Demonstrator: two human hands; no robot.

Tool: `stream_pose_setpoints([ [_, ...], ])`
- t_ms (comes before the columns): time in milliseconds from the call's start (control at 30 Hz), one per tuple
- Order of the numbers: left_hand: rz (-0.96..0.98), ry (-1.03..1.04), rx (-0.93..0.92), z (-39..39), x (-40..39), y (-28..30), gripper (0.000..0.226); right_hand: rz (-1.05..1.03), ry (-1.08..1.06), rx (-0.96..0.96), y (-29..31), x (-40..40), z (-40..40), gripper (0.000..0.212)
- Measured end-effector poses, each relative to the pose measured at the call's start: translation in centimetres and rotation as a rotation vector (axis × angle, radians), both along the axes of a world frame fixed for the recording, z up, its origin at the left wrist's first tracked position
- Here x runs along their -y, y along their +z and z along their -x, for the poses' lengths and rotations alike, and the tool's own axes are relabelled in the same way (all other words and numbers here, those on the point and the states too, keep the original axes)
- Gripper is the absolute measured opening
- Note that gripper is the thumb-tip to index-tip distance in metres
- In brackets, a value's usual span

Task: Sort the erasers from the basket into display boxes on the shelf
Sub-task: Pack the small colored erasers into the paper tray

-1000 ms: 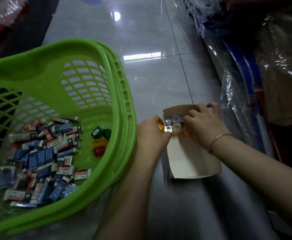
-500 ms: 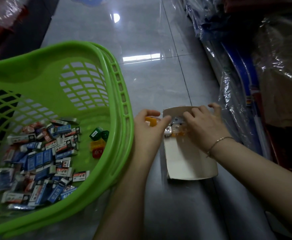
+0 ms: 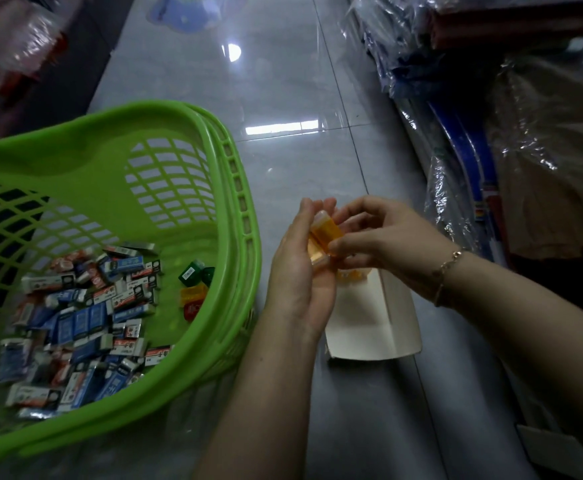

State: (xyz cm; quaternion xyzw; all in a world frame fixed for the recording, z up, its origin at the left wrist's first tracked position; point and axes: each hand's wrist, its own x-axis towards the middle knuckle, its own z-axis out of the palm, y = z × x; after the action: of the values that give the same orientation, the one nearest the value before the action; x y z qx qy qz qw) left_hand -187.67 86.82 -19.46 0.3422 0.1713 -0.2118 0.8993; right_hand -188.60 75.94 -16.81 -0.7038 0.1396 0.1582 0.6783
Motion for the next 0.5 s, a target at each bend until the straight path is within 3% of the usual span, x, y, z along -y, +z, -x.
stream_pose_setpoints([
  [100,-0.103,-0.003,-0.019,0.1,-0.3,0.0,0.026,-0.111,-0.033,-0.049,-0.3,0.2,0.3,0.035],
  [267,-0.287,-0.05,0.069,0.1,-1.1,-0.1,0.037,0.392,-0.019,0.158,-0.9,0.2,0.7,0.034],
  [367,-0.446,-0.187,0.189,0.3,-1.7,-0.2,0.031,0.544,0.007,0.24,-1.3,0.0,0.9,0.035],
  [500,-0.595,-0.174,0.272,-0.1,-2.7,-0.4,0.021,0.244,0.089,0.089,-0.7,0.8,0.8,0.037],
])
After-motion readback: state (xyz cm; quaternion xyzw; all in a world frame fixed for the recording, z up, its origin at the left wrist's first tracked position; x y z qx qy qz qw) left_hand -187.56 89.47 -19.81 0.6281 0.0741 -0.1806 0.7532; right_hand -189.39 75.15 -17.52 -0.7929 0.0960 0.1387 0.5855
